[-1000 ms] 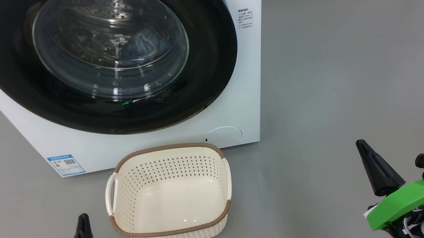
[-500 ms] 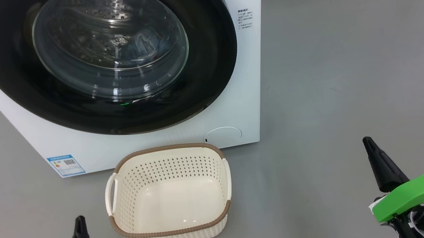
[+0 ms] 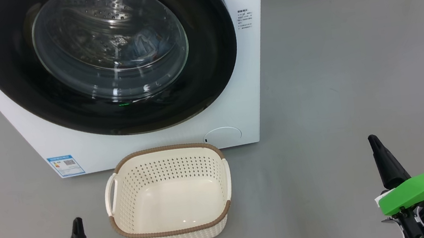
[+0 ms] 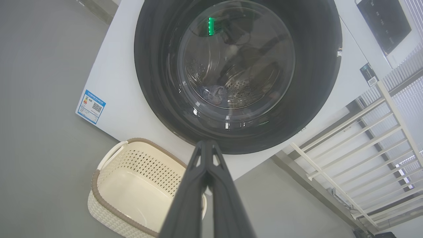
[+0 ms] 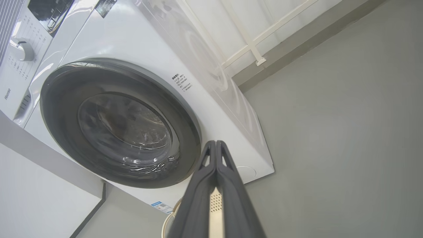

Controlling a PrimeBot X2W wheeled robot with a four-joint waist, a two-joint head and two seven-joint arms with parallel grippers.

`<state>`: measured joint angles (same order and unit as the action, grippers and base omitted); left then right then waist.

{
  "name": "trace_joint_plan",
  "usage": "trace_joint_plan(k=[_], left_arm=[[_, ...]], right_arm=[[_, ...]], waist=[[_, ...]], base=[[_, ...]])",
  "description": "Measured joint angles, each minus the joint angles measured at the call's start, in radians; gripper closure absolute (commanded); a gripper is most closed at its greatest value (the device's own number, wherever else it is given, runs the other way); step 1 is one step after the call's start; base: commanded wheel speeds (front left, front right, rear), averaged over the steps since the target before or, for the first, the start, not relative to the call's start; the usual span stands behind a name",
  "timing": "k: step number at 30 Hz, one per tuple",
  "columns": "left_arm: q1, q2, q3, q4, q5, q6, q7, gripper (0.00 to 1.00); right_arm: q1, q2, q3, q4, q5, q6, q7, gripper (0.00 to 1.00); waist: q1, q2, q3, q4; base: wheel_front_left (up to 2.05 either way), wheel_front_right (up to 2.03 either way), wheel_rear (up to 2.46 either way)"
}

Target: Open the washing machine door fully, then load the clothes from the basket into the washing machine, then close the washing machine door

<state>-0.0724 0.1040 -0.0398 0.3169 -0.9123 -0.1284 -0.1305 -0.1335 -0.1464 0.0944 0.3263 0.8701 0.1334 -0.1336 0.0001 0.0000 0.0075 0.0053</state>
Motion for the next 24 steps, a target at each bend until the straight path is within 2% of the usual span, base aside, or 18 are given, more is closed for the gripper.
trace_joint_plan(k=[24], left_arm=[[0.000, -0.021, 0.035, -0.012, -0.197, 0.000, 0.071, 1.00]], right_arm=[[0.005, 0.028, -0.064, -0.015, 0.209, 0.000, 0.071, 1.00]], waist=[[0.0000, 0.0000, -0.001, -0.002]], base=[[0.00, 0.00, 0.00]])
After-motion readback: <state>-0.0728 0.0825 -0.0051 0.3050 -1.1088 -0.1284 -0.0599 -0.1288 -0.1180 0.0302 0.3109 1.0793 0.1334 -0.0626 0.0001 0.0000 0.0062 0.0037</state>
